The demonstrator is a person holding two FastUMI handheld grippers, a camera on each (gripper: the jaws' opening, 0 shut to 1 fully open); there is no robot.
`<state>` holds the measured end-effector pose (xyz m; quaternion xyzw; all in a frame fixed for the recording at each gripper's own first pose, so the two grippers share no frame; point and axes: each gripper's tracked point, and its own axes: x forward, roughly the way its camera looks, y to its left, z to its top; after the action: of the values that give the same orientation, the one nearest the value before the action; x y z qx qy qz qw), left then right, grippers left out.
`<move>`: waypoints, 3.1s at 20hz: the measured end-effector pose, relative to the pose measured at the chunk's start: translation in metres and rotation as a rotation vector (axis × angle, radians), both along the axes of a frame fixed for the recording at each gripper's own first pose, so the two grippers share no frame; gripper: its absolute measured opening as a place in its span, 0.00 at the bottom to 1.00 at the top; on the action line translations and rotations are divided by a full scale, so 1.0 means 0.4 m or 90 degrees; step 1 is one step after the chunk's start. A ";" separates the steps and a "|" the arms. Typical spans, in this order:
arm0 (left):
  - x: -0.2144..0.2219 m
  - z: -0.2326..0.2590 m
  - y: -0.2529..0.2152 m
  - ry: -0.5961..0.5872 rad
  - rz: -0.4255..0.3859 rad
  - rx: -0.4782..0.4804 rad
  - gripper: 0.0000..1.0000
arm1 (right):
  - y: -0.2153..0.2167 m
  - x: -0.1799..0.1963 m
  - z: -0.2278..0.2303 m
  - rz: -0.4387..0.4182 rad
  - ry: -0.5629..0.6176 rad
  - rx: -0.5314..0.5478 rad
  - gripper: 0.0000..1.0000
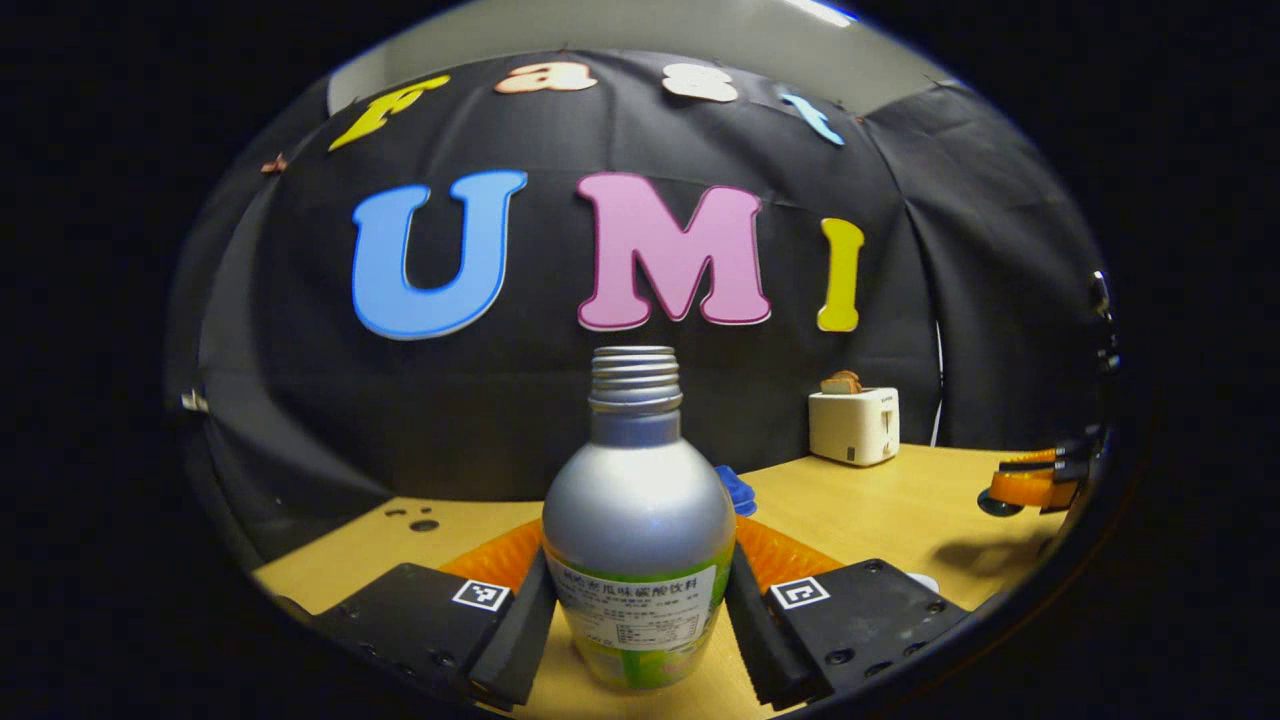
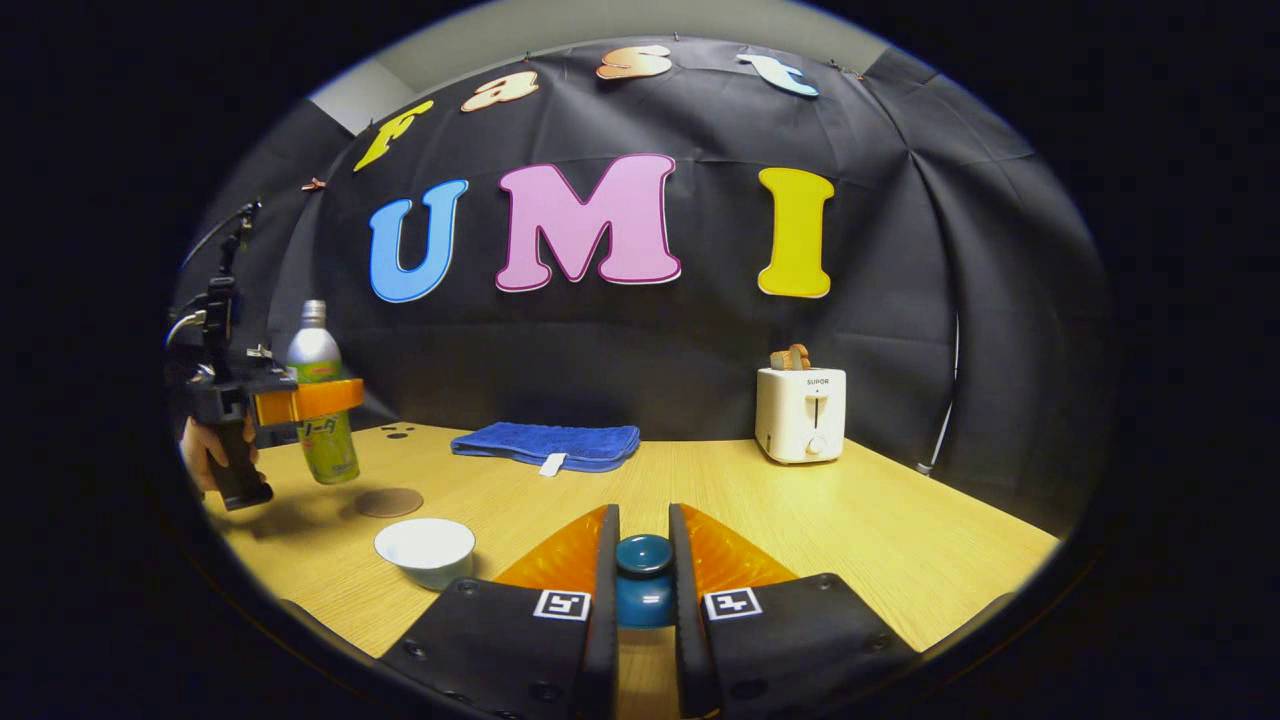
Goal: Open the teacup lid with one hand, grasp the water bottle and pour water into the teacup with the other hand; after pouring, place the water bottle on the coaster and then close the teacup lid.
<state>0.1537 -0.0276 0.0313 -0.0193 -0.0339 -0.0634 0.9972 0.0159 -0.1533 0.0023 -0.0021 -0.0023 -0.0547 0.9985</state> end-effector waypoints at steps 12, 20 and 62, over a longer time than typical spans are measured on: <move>0.152 -0.103 0.059 0.049 0.022 -0.019 0.83 | 0.000 -0.001 0.000 0.000 -0.001 0.000 0.27; 0.098 -0.116 0.052 0.068 0.018 0.005 0.95 | 0.001 0.000 -0.001 0.000 -0.001 0.000 0.27; -0.187 -0.123 0.121 0.031 0.059 0.019 0.95 | 0.415 0.151 -0.099 0.163 0.143 -0.011 0.28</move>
<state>0.0788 0.0206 -0.0178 -0.0046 -0.0098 -0.0169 0.9998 0.0763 0.0128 -0.0373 -0.0164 0.1087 0.0737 0.9912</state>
